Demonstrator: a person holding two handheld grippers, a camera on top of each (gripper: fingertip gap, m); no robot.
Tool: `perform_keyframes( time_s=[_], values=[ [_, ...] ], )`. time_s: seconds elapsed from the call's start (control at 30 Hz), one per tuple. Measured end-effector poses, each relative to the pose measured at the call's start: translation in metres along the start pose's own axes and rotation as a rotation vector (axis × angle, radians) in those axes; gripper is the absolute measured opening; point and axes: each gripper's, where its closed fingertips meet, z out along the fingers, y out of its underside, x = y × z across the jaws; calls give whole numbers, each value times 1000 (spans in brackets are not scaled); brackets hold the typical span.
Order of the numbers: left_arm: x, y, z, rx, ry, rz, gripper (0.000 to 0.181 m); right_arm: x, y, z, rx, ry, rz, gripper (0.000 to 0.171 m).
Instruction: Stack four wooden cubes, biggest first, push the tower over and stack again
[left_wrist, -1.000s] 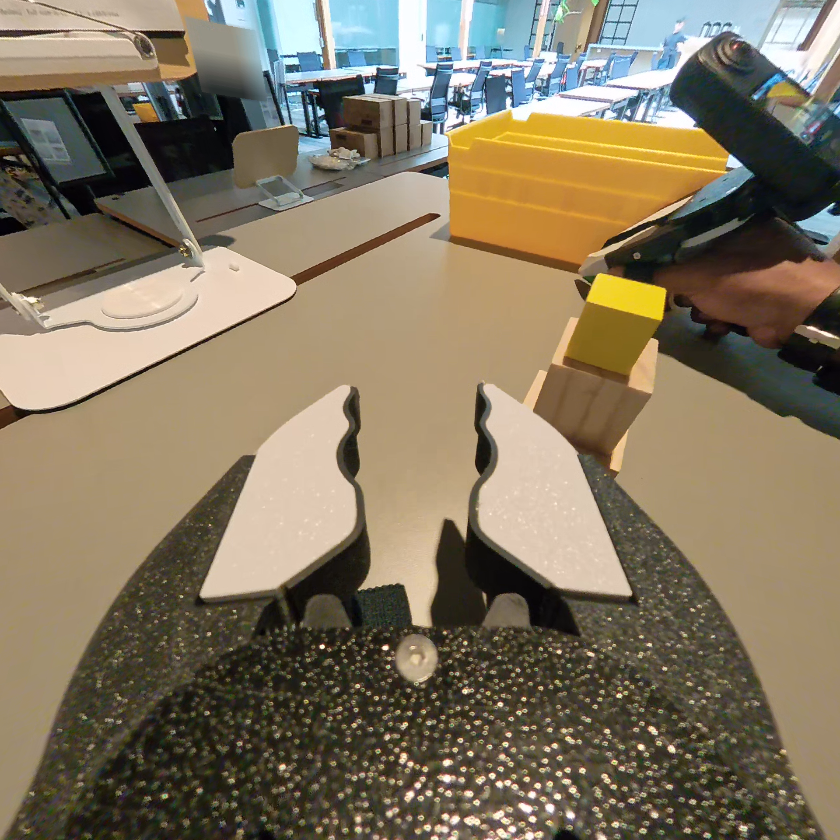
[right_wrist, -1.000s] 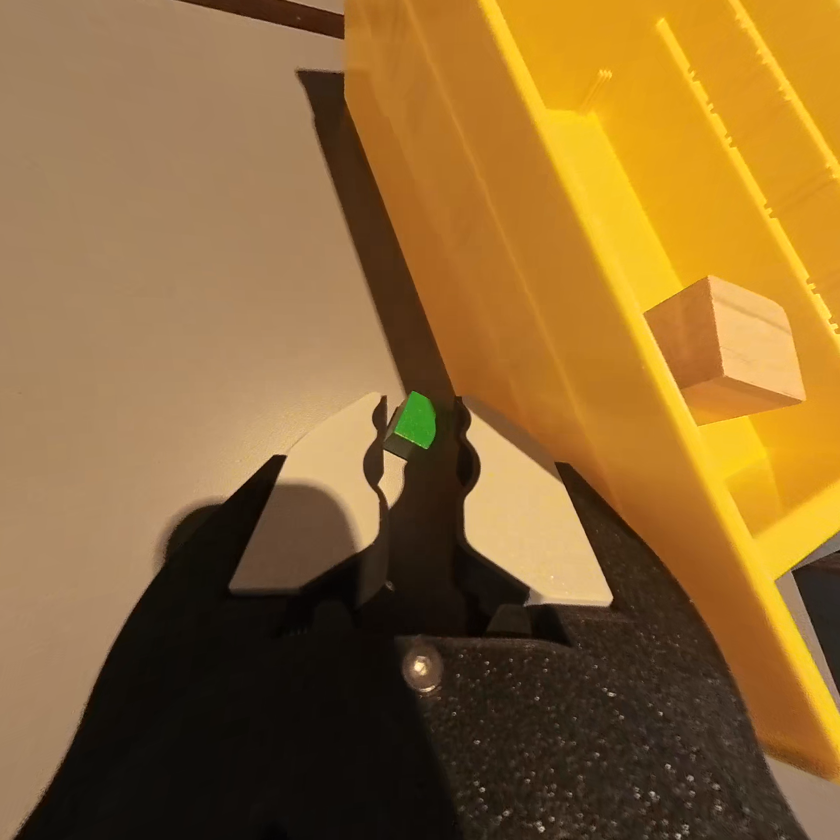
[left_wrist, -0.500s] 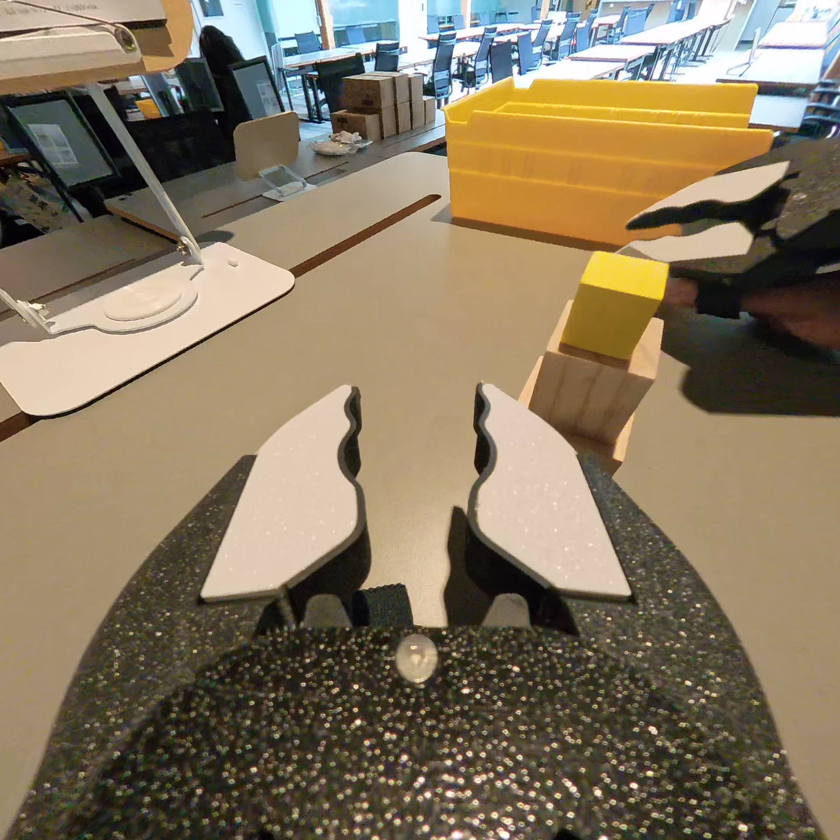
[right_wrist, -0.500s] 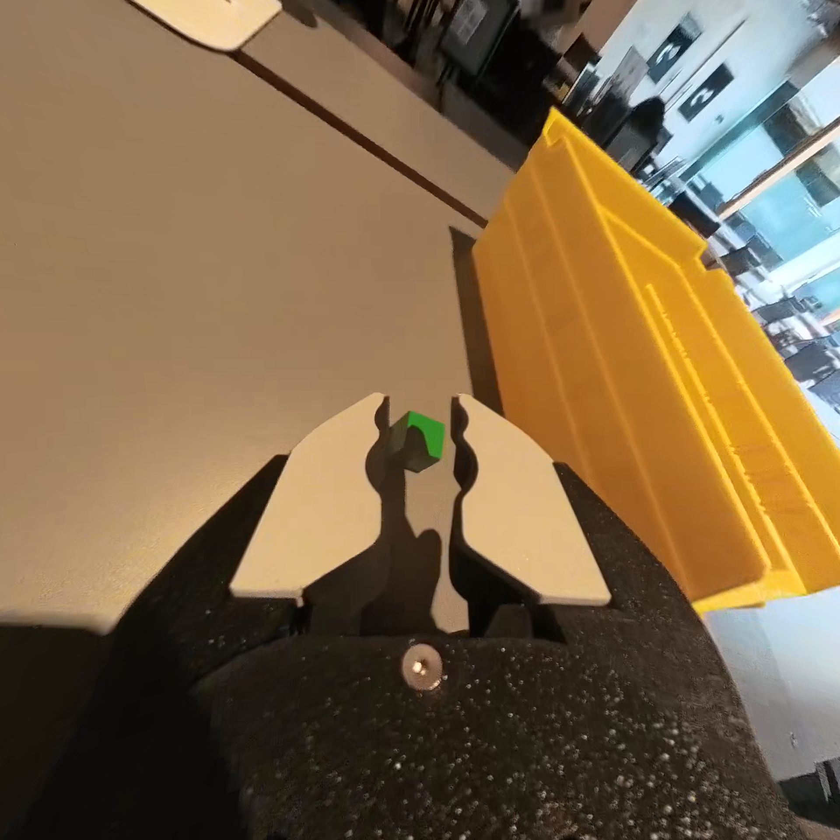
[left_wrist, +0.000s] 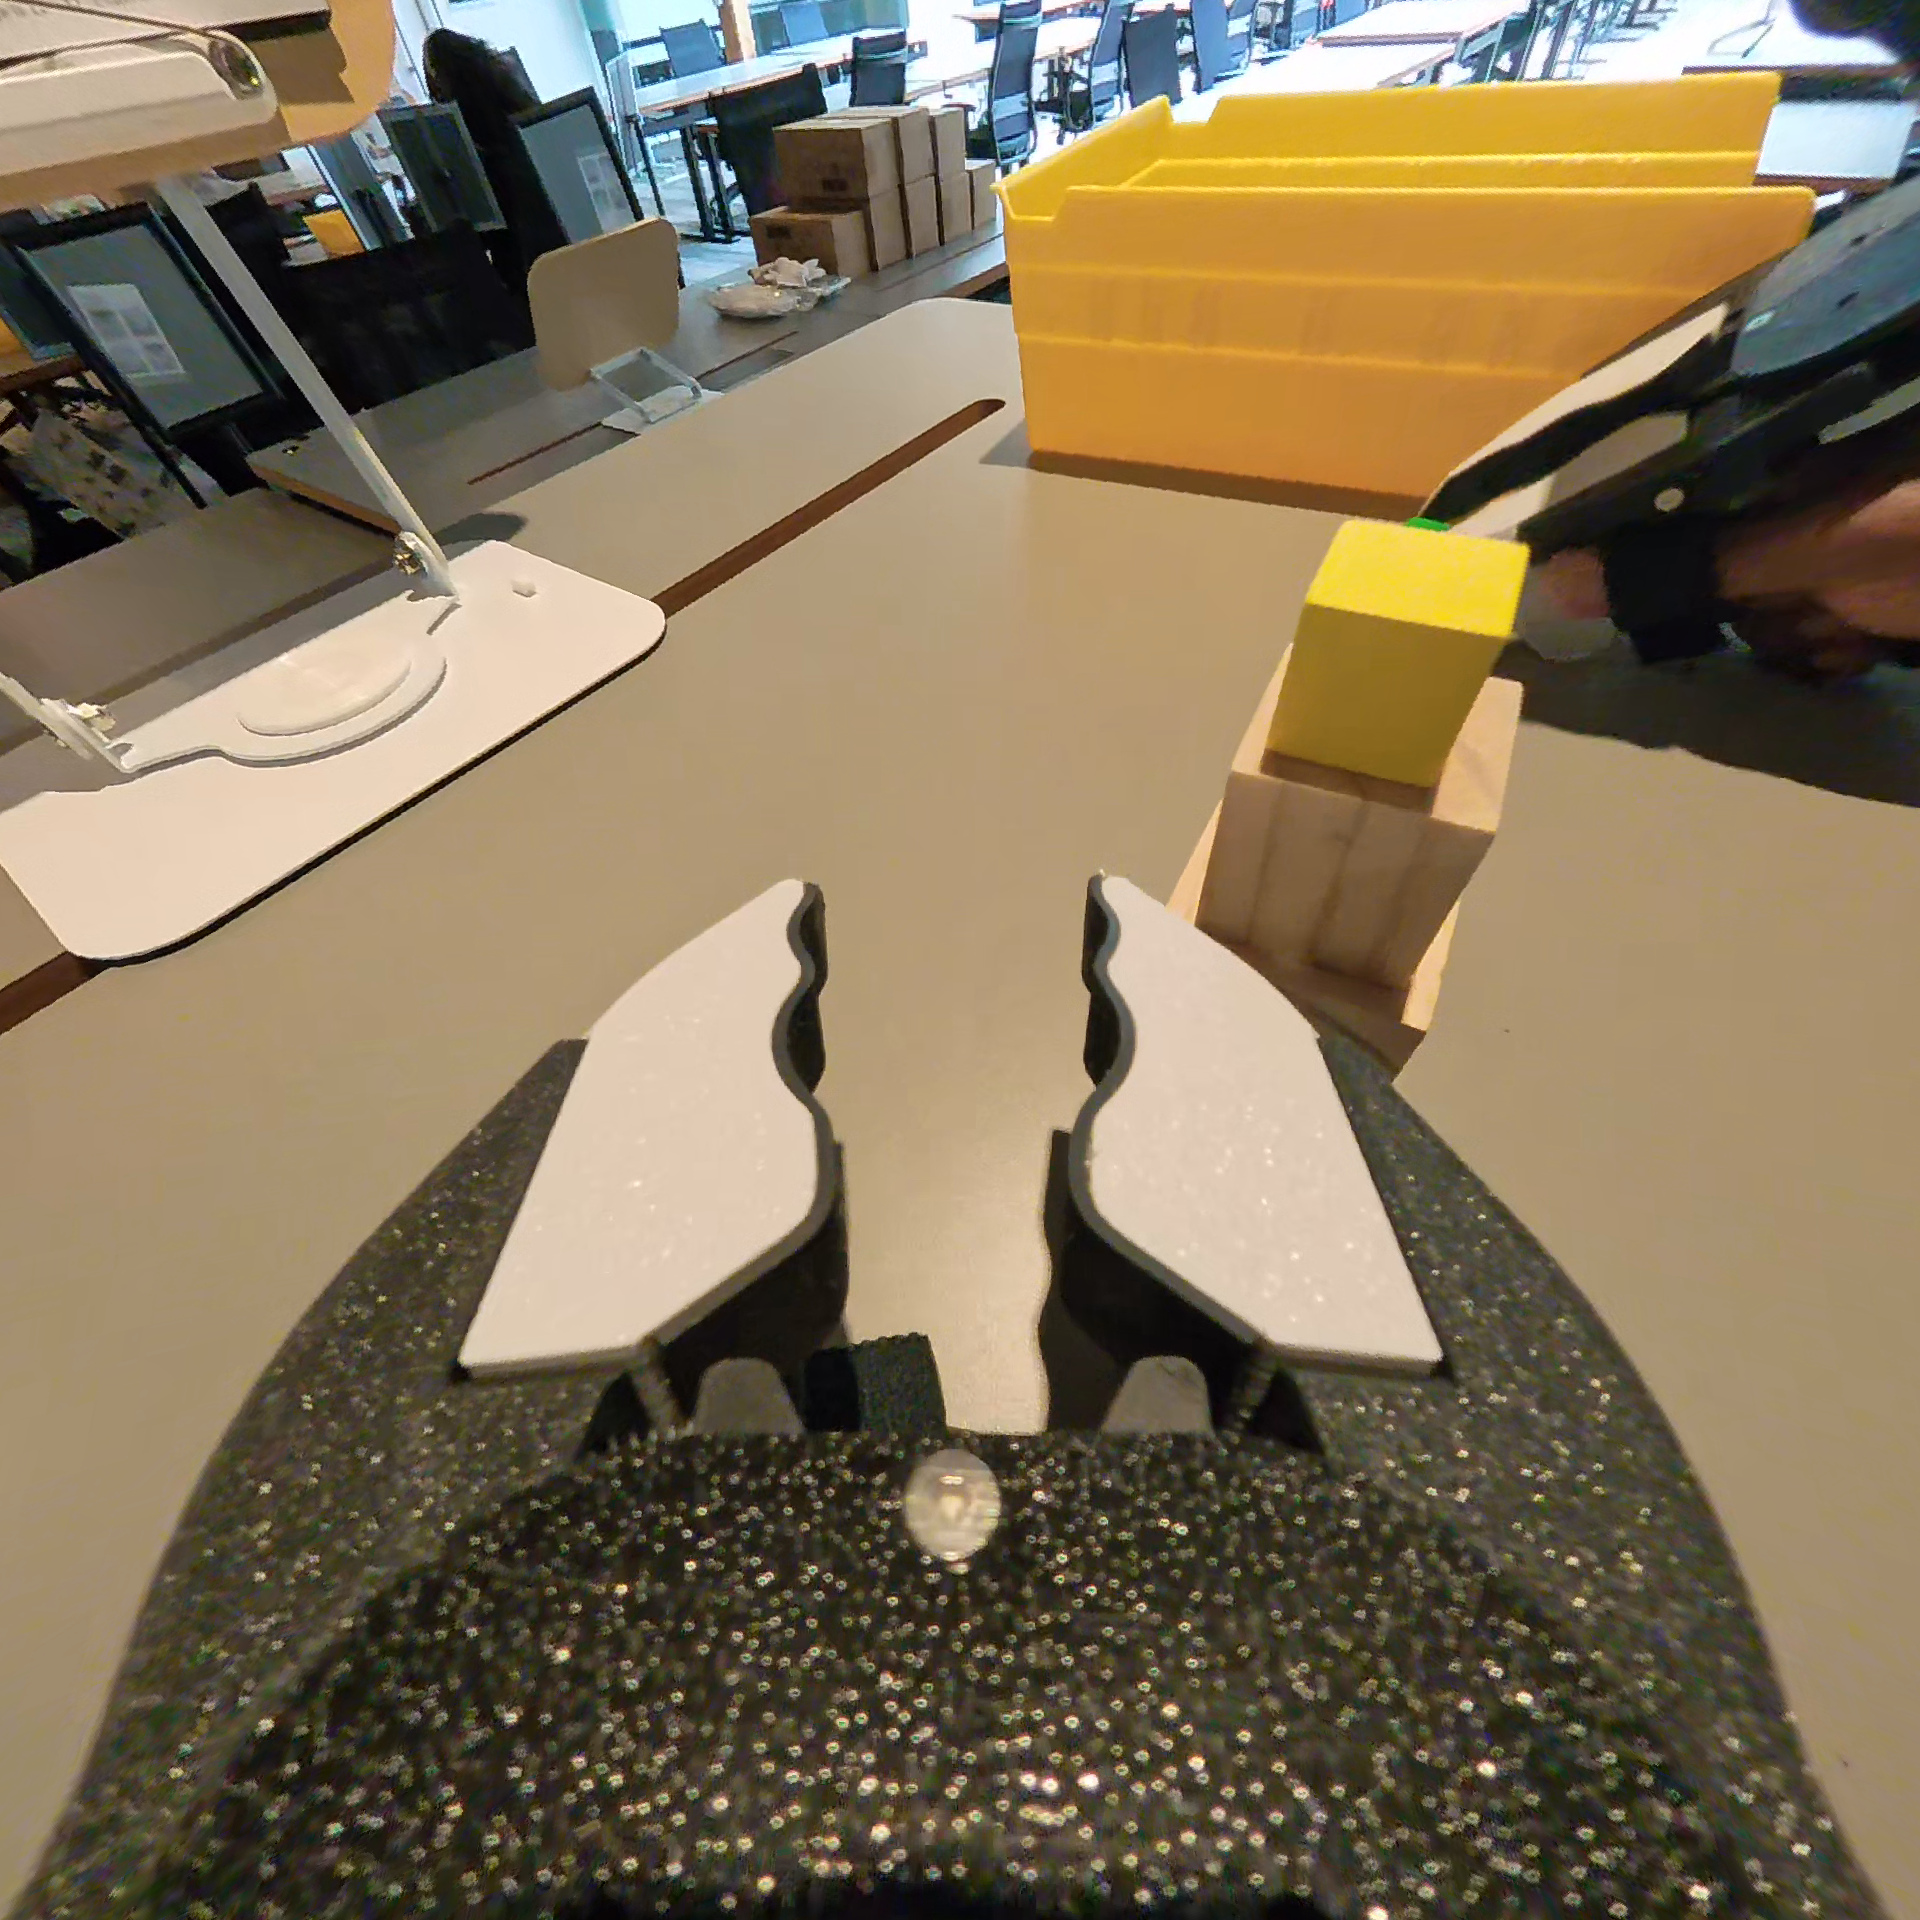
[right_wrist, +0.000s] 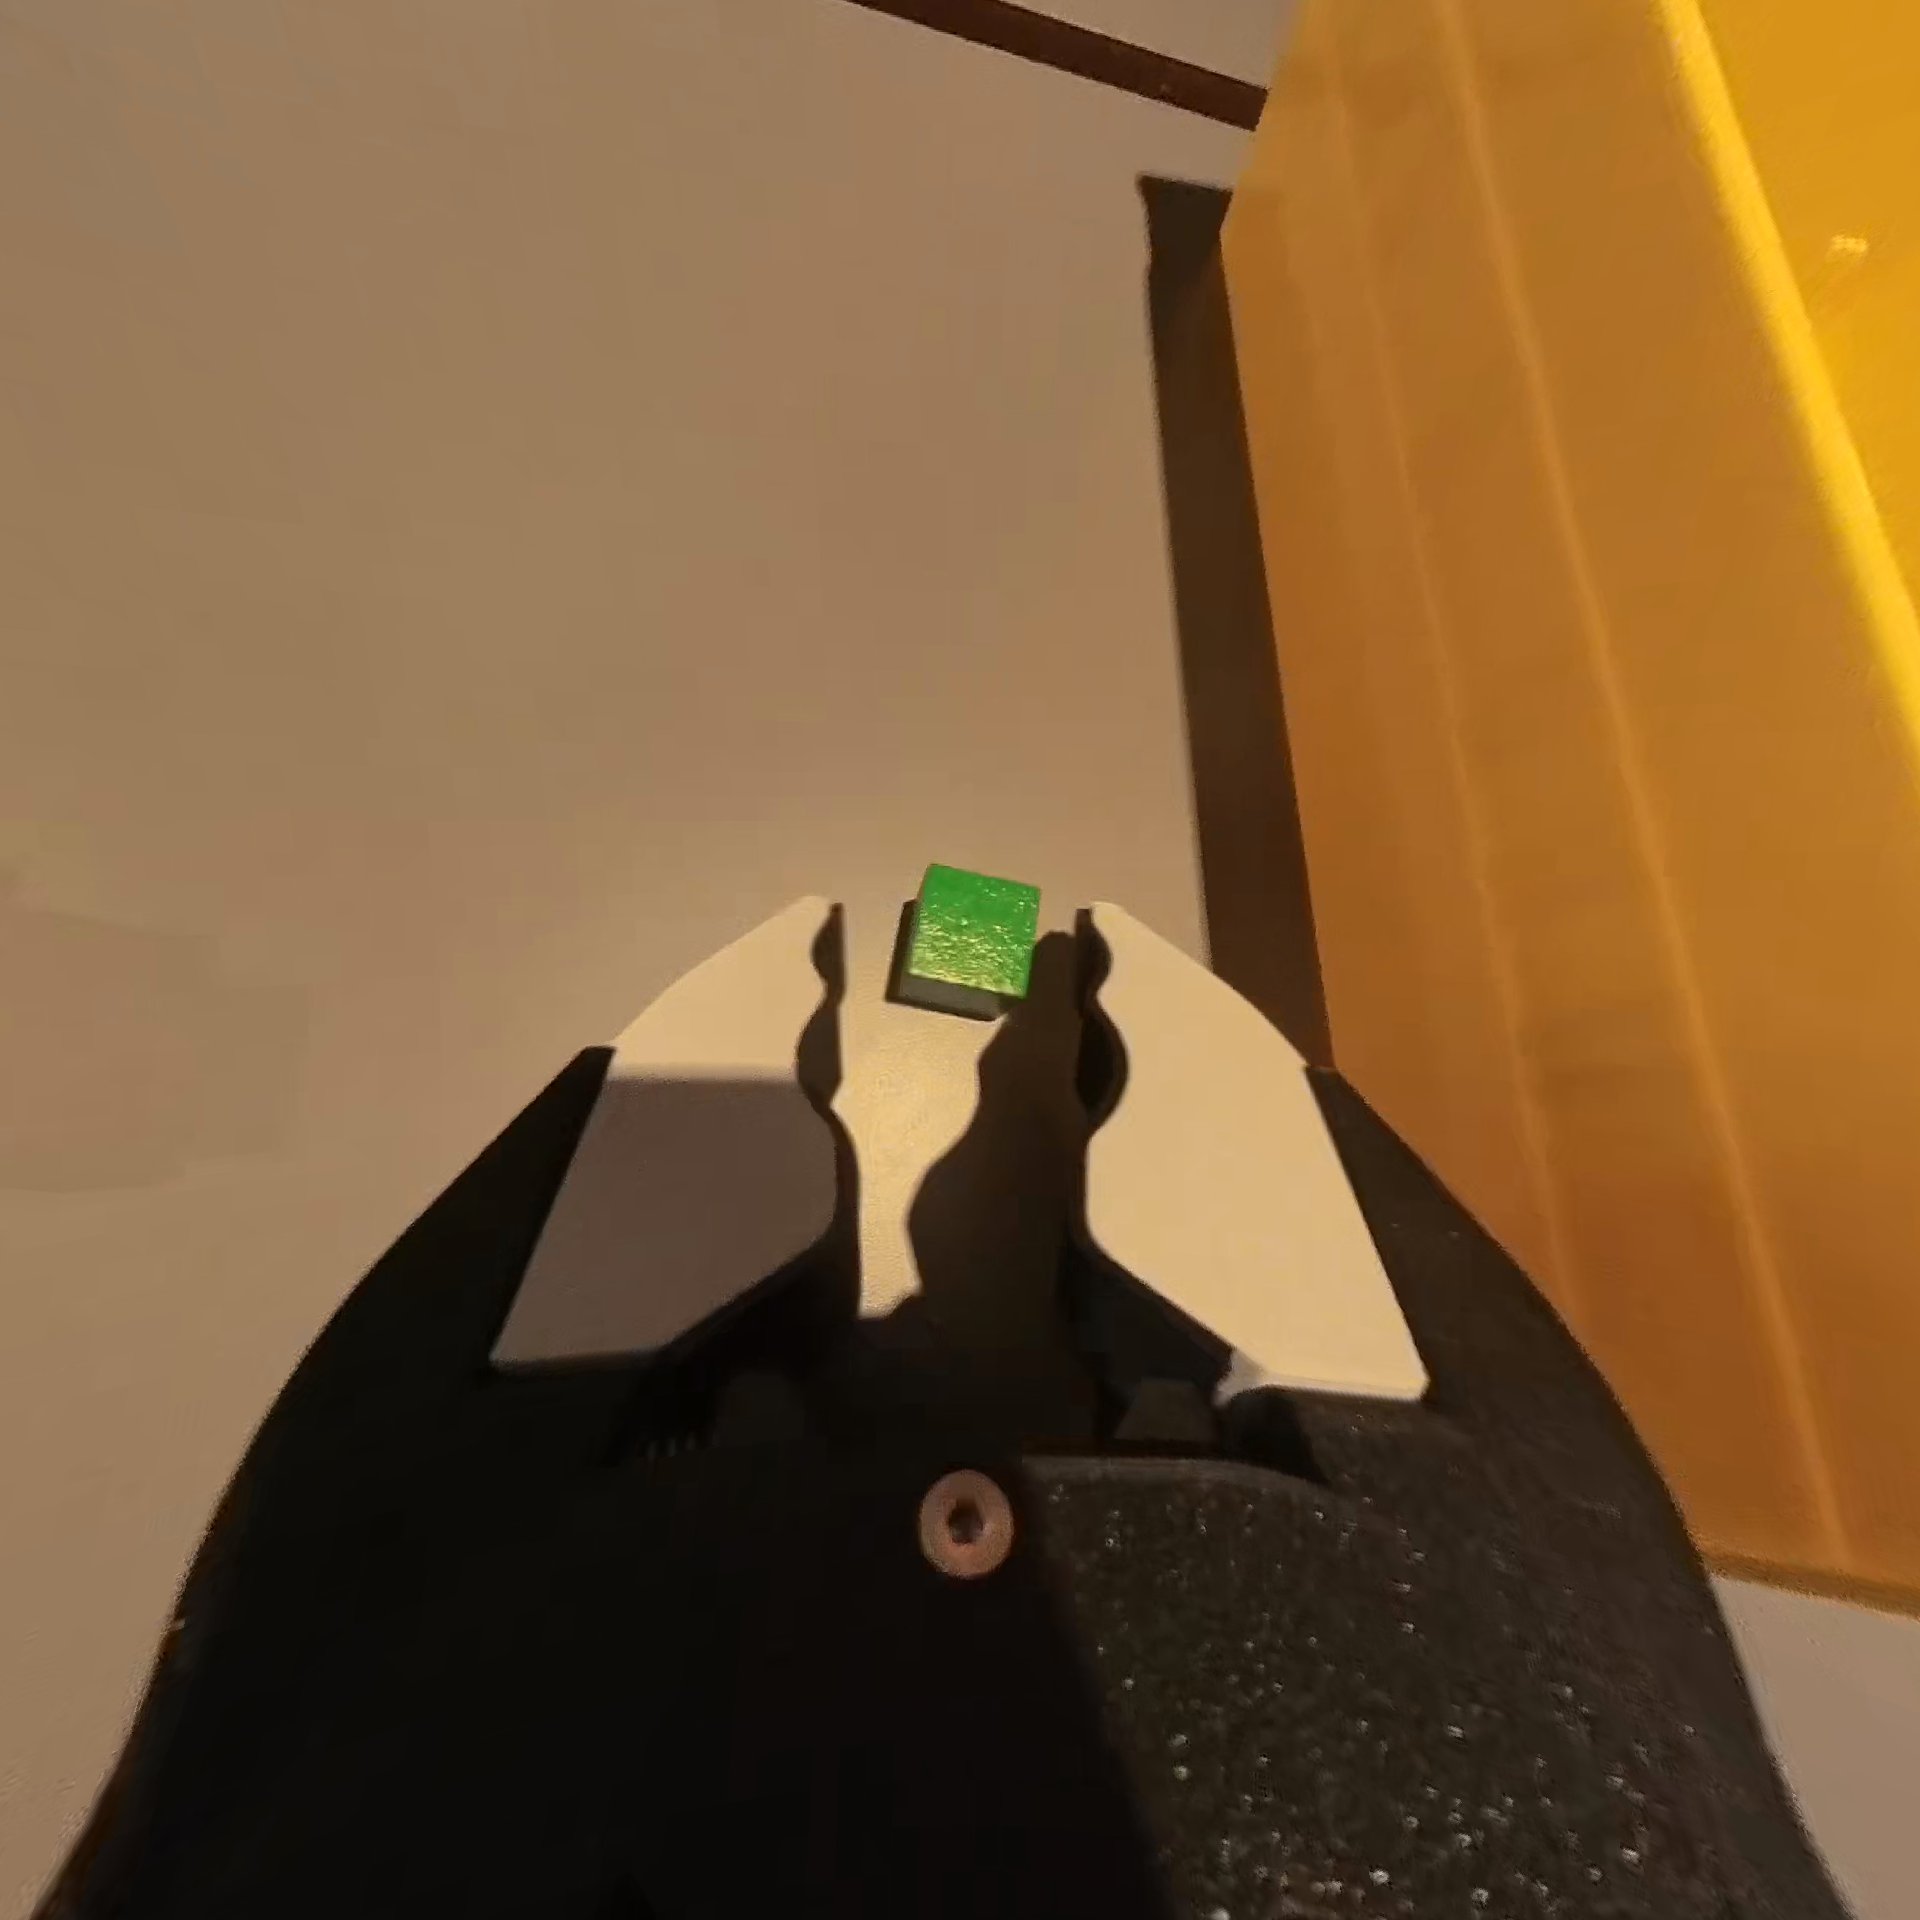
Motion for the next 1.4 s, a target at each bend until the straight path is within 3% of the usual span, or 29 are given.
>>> perform_keyframes(
  time_s=[0.07, 0.27, 0.37, 0.57, 0.8, 1.4],
  values=[
    [0, 0, 0, -4, 0, 3, 47, 3, 2, 1, -11, -2, 29, 22],
    [0, 0, 0, 0, -6, 1, 46, -22, -9, -11, 62, -131, 35, 22],
    [-4, -2, -2, 18, -15, -28, 45, -63, -40, -46, 150, -266, 105, 22],
    [-12, -4, -4, 42, -28, -87, 45, -142, -111, -120, 277, -332, -53, 22],
    [-15, -7, -7, 63, -22, -113, 45, -189, -114, -119, 186, -422, -78, 22],
    [-16, -6, -7, 63, -13, -132, 45, -200, -110, -109, 75, -343, -106, 22]
  ],
)
